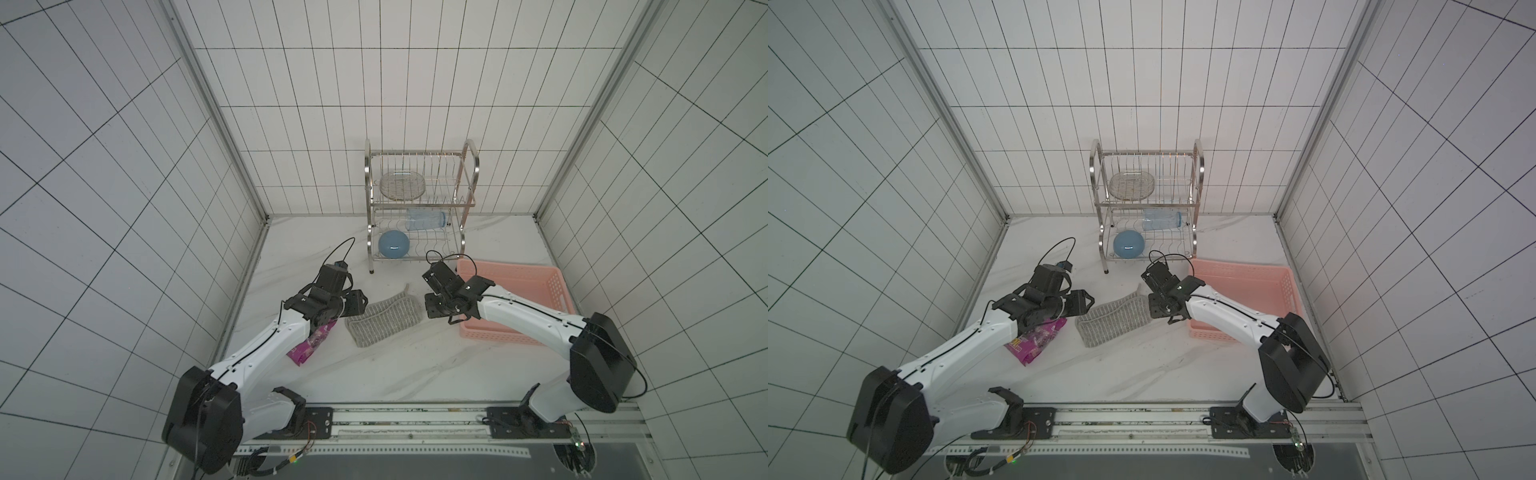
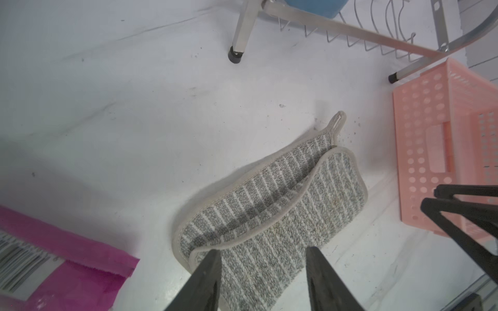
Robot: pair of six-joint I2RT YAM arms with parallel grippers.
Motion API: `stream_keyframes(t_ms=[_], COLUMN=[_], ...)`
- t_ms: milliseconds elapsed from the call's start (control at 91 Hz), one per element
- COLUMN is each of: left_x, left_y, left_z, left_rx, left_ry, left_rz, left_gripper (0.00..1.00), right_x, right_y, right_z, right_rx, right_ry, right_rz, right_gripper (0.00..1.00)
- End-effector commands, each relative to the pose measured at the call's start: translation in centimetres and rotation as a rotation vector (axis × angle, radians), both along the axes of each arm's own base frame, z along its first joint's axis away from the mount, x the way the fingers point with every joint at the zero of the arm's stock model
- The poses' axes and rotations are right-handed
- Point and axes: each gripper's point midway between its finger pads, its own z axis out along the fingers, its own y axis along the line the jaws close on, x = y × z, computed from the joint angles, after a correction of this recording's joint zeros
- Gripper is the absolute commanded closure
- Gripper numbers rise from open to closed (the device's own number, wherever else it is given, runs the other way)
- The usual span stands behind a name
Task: Fold the square dishcloth
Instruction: Smooth out the cleaning item at the center of the board.
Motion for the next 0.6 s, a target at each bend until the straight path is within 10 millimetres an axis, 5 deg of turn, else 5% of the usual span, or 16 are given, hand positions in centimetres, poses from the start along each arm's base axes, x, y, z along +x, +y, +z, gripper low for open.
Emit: stream_keyframes(t_ms=[0, 594], left_x=[1.1, 1.8], left_y=[-1.5, -4.9], left_z=[-0.6, -5.8], left_rx=[0.020, 0.169], left_ry=[-0.071, 0.015], left_rz=[-0.097, -0.235], left_gripper=[0.43, 0.43], right_x=[0.1, 0.4], right_y=[-0.1, 0.2], right_z=[-0.1, -0.6], right_rx=[0.008, 0.043], right_ry=[0.015, 0.040], right_rz=[-0.012, -0.017], right_gripper=[0.53, 0.53])
